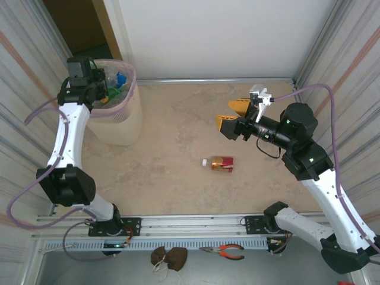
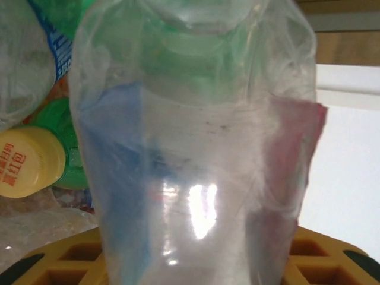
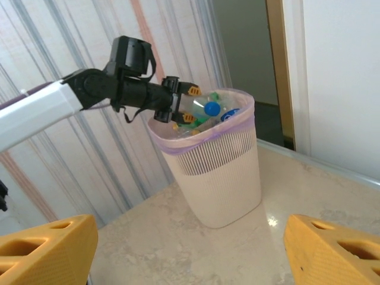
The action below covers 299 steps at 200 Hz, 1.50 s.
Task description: Put the plastic bottles in the bin
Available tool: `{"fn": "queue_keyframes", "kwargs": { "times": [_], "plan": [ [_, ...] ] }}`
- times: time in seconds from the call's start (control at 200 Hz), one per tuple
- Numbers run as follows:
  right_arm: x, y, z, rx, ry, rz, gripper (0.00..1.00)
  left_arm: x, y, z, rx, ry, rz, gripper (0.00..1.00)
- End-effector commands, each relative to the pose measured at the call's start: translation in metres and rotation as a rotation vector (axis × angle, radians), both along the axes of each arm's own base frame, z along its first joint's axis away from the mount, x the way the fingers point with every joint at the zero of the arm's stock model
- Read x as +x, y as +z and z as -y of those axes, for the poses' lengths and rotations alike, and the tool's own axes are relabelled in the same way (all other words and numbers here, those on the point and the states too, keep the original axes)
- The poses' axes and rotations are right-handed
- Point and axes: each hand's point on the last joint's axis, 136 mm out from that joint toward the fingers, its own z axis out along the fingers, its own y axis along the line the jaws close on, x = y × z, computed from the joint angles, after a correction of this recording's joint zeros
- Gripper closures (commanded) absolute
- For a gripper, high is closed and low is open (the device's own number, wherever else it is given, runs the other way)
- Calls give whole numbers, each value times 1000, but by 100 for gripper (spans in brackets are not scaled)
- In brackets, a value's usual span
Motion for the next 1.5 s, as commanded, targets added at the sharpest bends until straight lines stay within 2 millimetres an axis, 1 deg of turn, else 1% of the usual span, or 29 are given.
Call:
{"fn": "queue_keyframes", "kwargs": {
  "times": [0.0, 0.25, 0.346, 0.446, 0.511, 0.581, 0.666, 0.757, 1.017, 1.072, 1.117, 1.222, 1.313, 1.378, 1.443, 1.493],
  "plan": [
    [-2, 7, 2, 30, 0, 17, 20, 7, -6, 11, -142, 75, -1, 53],
    [-4, 3, 4, 8, -5, 25, 20, 8, -21, 13, -202, 204, -32, 49],
    [-5, 3, 6, 1, -10, 31, 20, 6, -22, 9, -203, 246, -25, 40],
    [-6, 2, 7, -6, -15, 31, 20, 6, -18, 7, -202, 255, -5, 28],
    [-7, 2, 8, -8, -17, 37, 20, 8, -12, 7, -196, 248, 16, 23],
    [-7, 2, 7, -8, -13, 37, 20, 8, -6, 7, -198, 243, 36, 21],
    [-7, 2, 7, -10, -10, 38, 20, 6, 0, 7, -199, 239, 53, 20],
    [-6, 3, 7, -10, -14, 36, 20, 0, 11, 5, -191, 239, 78, 20],
    [-4, 1, 8, -13, -29, 18, 20, -21, 51, 0, -148, 232, 171, 19],
    [-4, 0, 8, -12, -26, 15, 21, -26, 58, -3, -142, 242, 189, 19],
    [-4, 0, 8, -10, -26, 12, 21, -30, 65, -6, -103, 238, 200, 20],
    [-5, 1, 8, -5, -25, 12, 21, -40, 76, -19, -50, 253, 219, 22],
    [-6, 1, 8, -5, -24, 13, 22, -49, 81, -33, -7, 273, 224, 28],
    [-5, -1, 8, -7, -24, 9, 22, -50, 81, -40, 9, 270, 221, 32],
    [-4, -2, 7, -9, -22, 6, 22, -46, 80, -46, 11, 249, 226, 36],
    [-3, -4, 6, -11, -21, 2, 22, -38, 77, -47, 4, 218, 232, 39]
  ]
}}
